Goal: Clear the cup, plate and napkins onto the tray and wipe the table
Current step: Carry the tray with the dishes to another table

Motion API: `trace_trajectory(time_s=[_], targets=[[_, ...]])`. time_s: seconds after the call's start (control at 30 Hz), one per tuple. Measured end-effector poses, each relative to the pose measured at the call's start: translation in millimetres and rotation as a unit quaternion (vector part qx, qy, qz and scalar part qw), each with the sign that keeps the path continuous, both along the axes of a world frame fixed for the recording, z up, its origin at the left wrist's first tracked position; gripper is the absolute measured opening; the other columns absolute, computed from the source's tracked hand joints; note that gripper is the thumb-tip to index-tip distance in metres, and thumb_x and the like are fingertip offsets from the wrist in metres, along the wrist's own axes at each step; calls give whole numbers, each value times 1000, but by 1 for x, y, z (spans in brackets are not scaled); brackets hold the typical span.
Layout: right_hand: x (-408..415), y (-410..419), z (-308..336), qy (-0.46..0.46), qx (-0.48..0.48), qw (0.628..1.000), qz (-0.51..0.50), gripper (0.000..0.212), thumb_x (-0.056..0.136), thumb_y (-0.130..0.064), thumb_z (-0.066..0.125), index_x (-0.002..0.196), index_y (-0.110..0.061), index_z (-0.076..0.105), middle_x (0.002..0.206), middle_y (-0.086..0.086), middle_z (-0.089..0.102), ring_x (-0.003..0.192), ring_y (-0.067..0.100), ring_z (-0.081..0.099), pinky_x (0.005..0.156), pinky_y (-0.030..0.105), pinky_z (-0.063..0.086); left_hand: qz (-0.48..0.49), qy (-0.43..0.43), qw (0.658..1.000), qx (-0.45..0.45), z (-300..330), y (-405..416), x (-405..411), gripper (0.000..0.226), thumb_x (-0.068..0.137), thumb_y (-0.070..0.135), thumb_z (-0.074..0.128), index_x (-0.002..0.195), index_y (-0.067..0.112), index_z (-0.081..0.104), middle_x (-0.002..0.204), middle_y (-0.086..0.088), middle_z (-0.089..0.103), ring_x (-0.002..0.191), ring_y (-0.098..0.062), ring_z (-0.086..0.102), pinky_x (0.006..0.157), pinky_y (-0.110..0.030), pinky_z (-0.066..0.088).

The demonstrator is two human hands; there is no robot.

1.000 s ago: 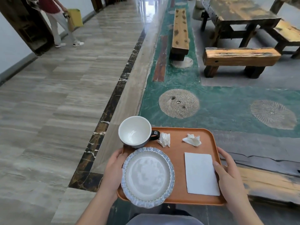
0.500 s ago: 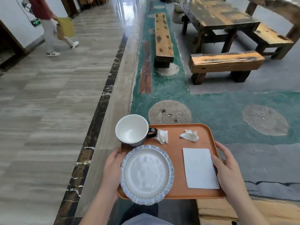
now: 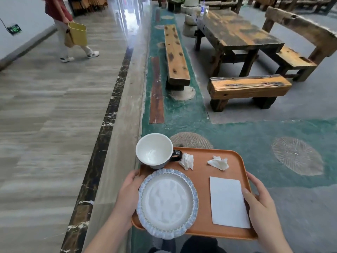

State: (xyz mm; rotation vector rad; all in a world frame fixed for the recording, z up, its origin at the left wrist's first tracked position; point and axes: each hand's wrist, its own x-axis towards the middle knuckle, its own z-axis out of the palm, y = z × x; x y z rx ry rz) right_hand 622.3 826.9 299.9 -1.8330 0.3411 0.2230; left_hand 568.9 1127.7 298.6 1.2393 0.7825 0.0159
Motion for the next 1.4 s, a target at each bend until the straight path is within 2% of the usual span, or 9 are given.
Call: trace_trajectory(time_s=[0.13, 0.23, 0.5, 0.63, 0.73, 1.0, 1.2, 1.3, 1.4], targets=[[52, 19, 1, 5, -9, 1000, 2, 38, 102, -20, 53, 128, -47, 55, 88, 12, 72, 84, 31, 69, 72, 43, 55, -14, -4, 1000, 1, 3, 19, 54, 22, 99, 20, 62, 121, 21, 65, 94, -5, 80, 81, -24, 78, 62, -33, 61], [96, 26, -3, 9, -10, 1000, 5, 40, 102, -17, 52, 128, -46, 56, 91, 12, 74, 82, 32, 71, 67, 40, 54, 0, -10, 1000, 1, 2, 24, 96, 16, 100, 17, 60, 113, 22, 67, 85, -2, 80, 70, -17, 77, 52, -27, 58], [239, 32, -11, 5, -2, 1000, 16, 38, 102, -14, 51, 126, -42, 57, 72, 9, 67, 65, 26, 61, 59, 34, 47, 3, 18, 1000, 16, 1, 22, 237, 15, 99, 14, 61, 109, 18, 71, 95, -13, 79, 90, -36, 75, 83, -51, 59], [320, 18, -11, 7, -5, 1000, 2, 38, 101, -21, 53, 128, -48, 56, 78, 15, 66, 70, 36, 63, 64, 41, 52, 2, 9, 1000, 26, 9, 8, 319, 14, 99, 16, 60, 96, 27, 67, 77, 1, 79, 76, -24, 75, 66, -39, 59], [378, 4, -5, 0, -18, 1000, -4, 38, 101, -22, 53, 126, -51, 56, 86, 22, 67, 83, 45, 65, 70, 48, 55, 5, 1, 1000, 25, 13, -5, 376, 10, 99, 19, 61, 101, 26, 68, 79, 2, 79, 69, -20, 76, 58, -32, 57], [500, -9, 3, 6, -32, 999, -5, 37, 102, -20, 51, 130, -45, 55, 77, 12, 62, 66, 24, 59, 60, 35, 48, 8, 23, 1000, 19, 4, -18, 496, 13, 96, 22, 66, 106, 20, 74, 98, -11, 79, 88, -34, 76, 78, -49, 62], [582, 2, -2, 16, -20, 999, -25, 37, 102, -20, 52, 127, -46, 56, 73, 8, 62, 65, 21, 60, 59, 34, 47, -1, 22, 1000, 20, 1, -6, 591, 14, 98, 20, 63, 108, 18, 72, 97, -12, 79, 82, -31, 77, 64, -39, 59], [629, 13, -7, 18, -23, 999, -46, 36, 102, -21, 52, 125, -49, 56, 81, 12, 66, 70, 25, 63, 61, 37, 51, -15, 18, 999, 28, -5, 5, 649, 14, 99, 16, 61, 104, 22, 72, 90, -7, 79, 75, -25, 76, 60, -35, 57], [681, 29, -8, 15, -44, 997, -64, 38, 100, -23, 53, 122, -55, 55, 94, 19, 67, 83, 37, 65, 75, 52, 56, -31, 17, 999, 28, -7, 21, 713, 16, 97, 13, 62, 101, 24, 73, 93, -8, 79, 78, -27, 75, 66, -40, 58]])
